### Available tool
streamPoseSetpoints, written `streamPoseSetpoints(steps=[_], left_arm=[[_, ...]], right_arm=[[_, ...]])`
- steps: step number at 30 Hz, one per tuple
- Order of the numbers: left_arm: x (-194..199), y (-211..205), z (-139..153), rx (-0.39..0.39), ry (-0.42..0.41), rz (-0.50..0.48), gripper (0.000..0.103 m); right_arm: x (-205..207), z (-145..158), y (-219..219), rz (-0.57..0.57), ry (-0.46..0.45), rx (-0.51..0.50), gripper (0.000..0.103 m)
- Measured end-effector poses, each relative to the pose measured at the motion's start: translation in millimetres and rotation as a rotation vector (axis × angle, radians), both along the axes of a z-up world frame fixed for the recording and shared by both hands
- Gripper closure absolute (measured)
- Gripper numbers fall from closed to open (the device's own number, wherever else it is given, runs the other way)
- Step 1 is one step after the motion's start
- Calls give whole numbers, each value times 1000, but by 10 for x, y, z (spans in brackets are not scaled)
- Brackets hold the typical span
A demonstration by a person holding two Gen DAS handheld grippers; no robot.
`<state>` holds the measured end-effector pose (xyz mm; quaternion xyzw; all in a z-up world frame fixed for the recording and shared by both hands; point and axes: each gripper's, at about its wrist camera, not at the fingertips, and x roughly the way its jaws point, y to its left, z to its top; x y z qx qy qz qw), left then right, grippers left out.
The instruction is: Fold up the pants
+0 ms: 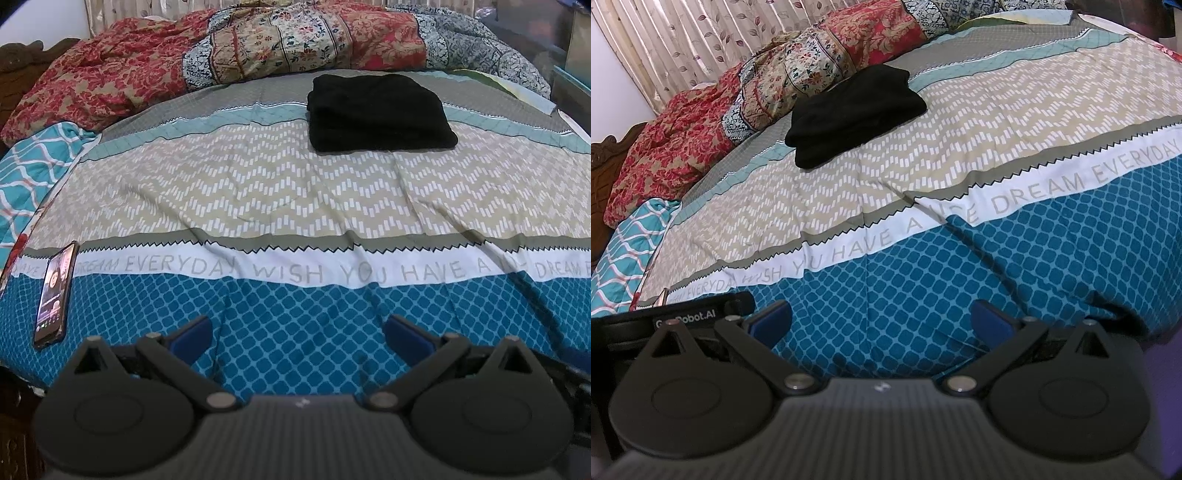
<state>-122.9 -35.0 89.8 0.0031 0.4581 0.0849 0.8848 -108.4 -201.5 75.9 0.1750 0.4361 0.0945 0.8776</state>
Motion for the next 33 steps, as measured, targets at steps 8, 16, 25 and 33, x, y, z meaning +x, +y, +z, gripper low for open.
streamPoseSetpoints(steps=[8, 16, 25, 33], left_arm=[[-20, -29, 8, 4, -5, -14, 0], [-21, -13, -25, 13, 14, -9, 0], [-3, 14, -56, 11, 37, 13, 0], [-6, -1, -75, 10, 50, 9, 0]], right_arm=[[-6, -1, -4, -1, 2, 2, 0], [-5, -7, -8, -3, 4, 3, 0], [-23, -5, 13, -2, -4, -2, 0], [-31, 0, 20, -4, 1, 2, 0]])
